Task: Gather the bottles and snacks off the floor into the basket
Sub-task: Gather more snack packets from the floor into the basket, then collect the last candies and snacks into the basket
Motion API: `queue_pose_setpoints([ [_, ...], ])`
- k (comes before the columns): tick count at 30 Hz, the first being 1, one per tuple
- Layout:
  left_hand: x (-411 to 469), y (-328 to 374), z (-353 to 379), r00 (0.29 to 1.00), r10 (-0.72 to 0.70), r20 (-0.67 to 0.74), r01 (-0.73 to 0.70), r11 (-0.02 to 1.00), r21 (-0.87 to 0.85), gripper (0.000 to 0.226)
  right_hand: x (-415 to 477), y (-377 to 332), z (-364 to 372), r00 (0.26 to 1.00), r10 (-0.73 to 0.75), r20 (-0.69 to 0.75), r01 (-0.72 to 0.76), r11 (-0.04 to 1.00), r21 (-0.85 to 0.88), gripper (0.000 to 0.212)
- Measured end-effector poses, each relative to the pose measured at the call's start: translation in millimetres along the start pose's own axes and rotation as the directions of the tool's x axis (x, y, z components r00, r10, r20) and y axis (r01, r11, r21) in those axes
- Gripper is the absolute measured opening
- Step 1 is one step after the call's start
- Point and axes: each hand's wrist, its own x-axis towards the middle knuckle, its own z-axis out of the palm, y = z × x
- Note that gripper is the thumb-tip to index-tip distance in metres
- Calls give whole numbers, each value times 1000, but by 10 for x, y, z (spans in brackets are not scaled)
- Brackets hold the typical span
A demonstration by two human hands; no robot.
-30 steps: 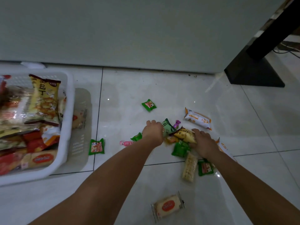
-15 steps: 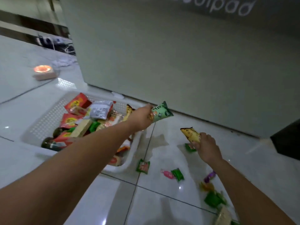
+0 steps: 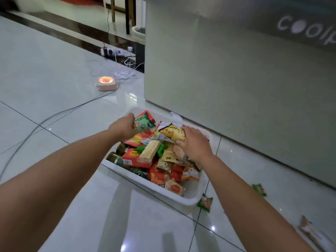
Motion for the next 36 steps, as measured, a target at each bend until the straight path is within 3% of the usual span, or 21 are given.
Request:
queue_pose_setpoints([
  [4,-11,-259,213,995,-67,77,63,997,53,45,-125,-267,333,993,-80,86,82,996,-24,55],
  [9,-27,-369,425,995,-38,92,19,979,204,90,-411,-281,605,980,-95,175,108,992,-67,68],
  [15,71,297,476,973,186,-139,-161,972,173,75,-513,419,48,995,-74,59,81,988,-128,60],
  [19,-24,1161,669,902,366,-230,-329,926,186,71,-819,1458,-592,988,147,-47,-154,967,-201,57],
  [24,-382,2241,1202,803,581,-131,-548,807,222,72,-1923,2793,-944,878,460,-133,-476,869,-135,57],
  [28,-724,2812,1753,739,674,20,-654,709,263,75,-3027,3576,-711,774,626,-93,-633,763,-130,59],
  [33,-1070,3361,2271,625,748,223,-767,534,356,81,-4049,4119,-224,601,799,10,-794,599,-108,64],
  [36,-1269,3707,2465,600,747,284,-795,520,312,87,-4418,4163,68,506,860,70,-860,509,-31,66],
])
